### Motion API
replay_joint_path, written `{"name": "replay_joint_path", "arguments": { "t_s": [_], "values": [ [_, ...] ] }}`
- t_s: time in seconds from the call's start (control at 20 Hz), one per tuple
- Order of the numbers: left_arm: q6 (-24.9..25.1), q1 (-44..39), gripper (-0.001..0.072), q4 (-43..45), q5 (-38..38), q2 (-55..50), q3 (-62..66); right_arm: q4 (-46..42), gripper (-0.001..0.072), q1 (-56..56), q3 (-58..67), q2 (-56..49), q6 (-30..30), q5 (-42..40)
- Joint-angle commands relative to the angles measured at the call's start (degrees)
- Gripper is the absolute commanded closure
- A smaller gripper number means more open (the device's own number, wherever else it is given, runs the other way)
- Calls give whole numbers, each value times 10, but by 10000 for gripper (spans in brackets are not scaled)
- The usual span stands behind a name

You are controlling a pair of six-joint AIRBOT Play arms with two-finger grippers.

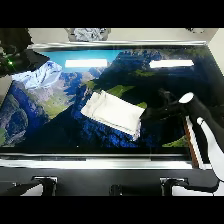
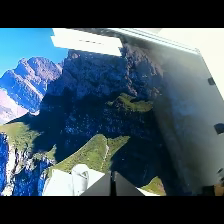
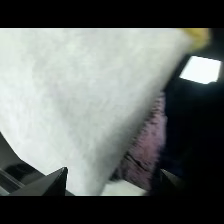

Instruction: Fold the shirts.

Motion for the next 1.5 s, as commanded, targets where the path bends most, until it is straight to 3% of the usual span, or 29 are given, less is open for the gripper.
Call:
{"name": "replay_joint_path", "arguments": {
  "t_s": [0.0, 0.15, 0.2, 0.25, 0.3, 0.4, 0.5, 0.6, 0.75, 0.85, 1.05, 1.45],
  "values": [
    [0, -1, 678, 3, -1, 0, -1, 130, 30, 1, -99, -2, -31, -120],
    [0, -1, 678, 3, -1, 0, -2, 164, 115, 30, -103, -12, -48, -151],
    [0, -1, 678, 3, -1, 0, -2, 179, 228, 42, -103, -12, -49, -163],
    [0, -1, 678, 3, -1, 0, -2, 200, 539, 53, -103, -12, -57, -172],
    [0, -1, 678, 4, -1, 0, -2, 232, 665, 56, -102, -11, -86, -172],
    [3, -1, 678, 4, -1, 0, -2, 295, 664, 43, -89, 4, -186, -149],
    [20, -1, 678, 4, -1, 0, -2, 287, 664, -4, -48, 37, -198, -98],
    [20, -1, 678, 4, -1, 0, -2, 243, 664, -80, 17, 80, -162, -45],
    [31, -1, 678, 4, -1, 0, -2, 101, 664, -197, 128, 133, -37, 37],
    [31, -1, 678, 4, -1, 0, -2, 21, 663, -273, 205, 145, 8, 114],
    [31, -1, 678, 4, -1, 0, -2, -25, 663, -403, 312, 146, 28, 216],
    [31, -1, 678, 4, -1, 0, -2, -5, 663, -581, 349, 146, 34, 232]
  ]
}}
